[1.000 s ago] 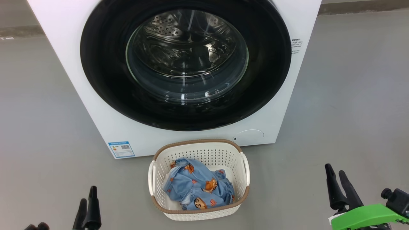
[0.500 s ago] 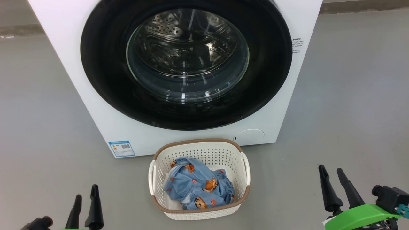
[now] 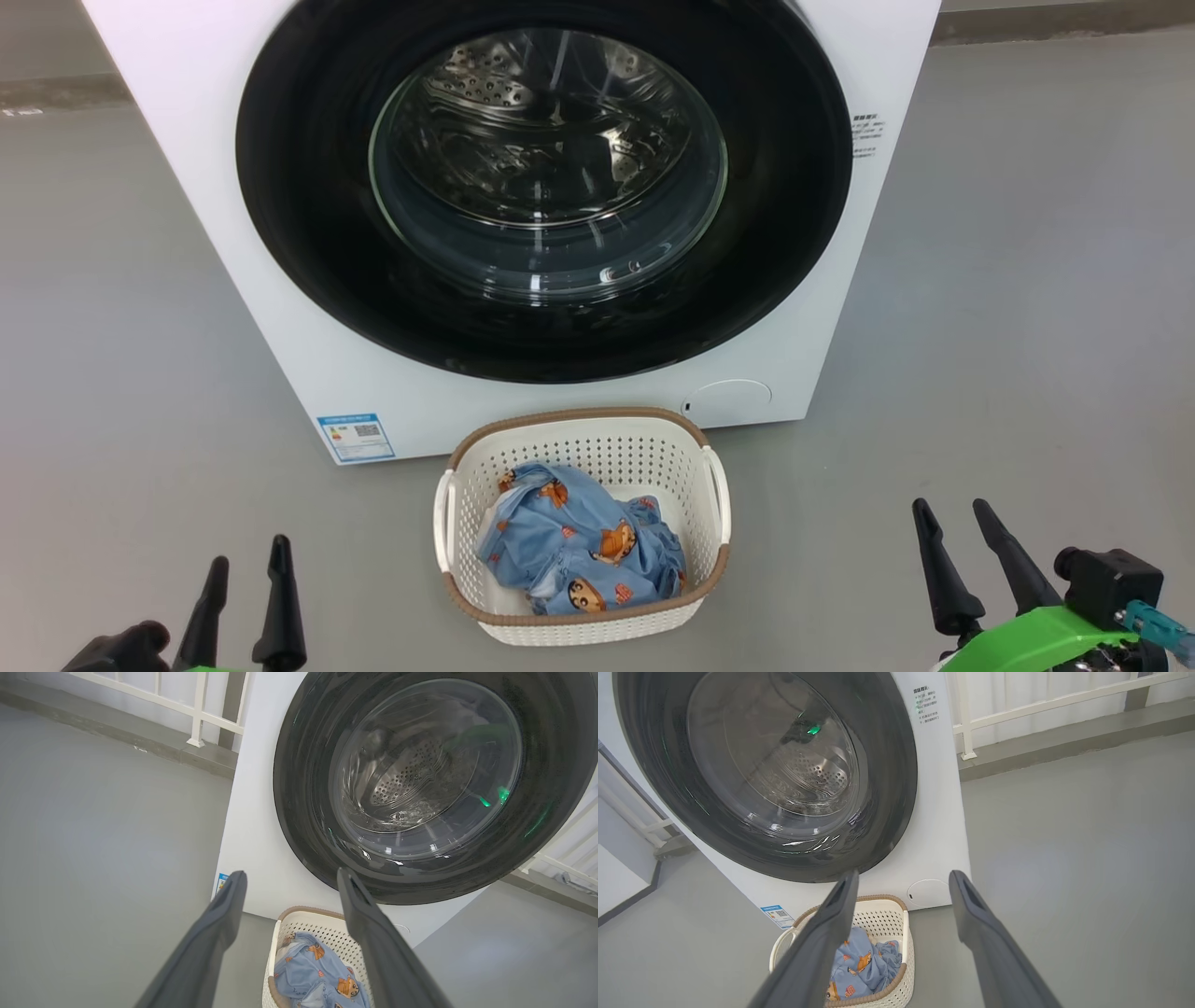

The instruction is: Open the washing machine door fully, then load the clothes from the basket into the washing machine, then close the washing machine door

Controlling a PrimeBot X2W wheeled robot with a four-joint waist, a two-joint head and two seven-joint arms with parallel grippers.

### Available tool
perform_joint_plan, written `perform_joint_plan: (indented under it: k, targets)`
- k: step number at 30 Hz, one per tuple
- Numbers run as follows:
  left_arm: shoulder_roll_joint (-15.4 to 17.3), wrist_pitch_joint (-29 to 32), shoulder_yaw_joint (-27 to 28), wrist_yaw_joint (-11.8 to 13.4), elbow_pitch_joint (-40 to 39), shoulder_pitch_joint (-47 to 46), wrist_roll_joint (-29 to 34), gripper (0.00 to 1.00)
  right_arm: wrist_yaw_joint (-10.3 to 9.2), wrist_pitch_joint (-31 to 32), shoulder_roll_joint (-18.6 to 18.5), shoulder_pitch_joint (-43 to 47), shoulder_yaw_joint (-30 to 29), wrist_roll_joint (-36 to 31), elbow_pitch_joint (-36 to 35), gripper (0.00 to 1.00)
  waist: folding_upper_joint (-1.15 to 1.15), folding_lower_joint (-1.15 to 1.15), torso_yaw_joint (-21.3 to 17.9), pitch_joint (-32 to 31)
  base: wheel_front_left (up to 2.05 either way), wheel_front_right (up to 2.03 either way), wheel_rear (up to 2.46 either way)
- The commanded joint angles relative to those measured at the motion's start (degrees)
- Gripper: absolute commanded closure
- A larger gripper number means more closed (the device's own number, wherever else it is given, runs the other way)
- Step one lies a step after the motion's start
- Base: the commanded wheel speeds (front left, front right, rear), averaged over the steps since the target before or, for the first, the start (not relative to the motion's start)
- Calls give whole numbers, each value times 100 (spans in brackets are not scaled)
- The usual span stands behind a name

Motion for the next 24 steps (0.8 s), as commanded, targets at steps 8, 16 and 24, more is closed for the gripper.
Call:
perform_joint_plan:
  k: [8,16,24]
  targets:
    - [113,-210,196,-49,-171,-105,784,0,-5,-202,-120,-221,147,-757,-67,0,0,0,-6,-40,0,0,0]
    - [124,-345,233,-53,-189,-101,1401,0,-6,-336,-145,-232,121,-1345,-34,0,0,0,-6,-41,0,0,0]
    - [136,-479,276,-57,-206,-98,1966,0,-6,-471,-146,-236,112,-1954,-75,0,0,0,-15,-36,0,0,0]
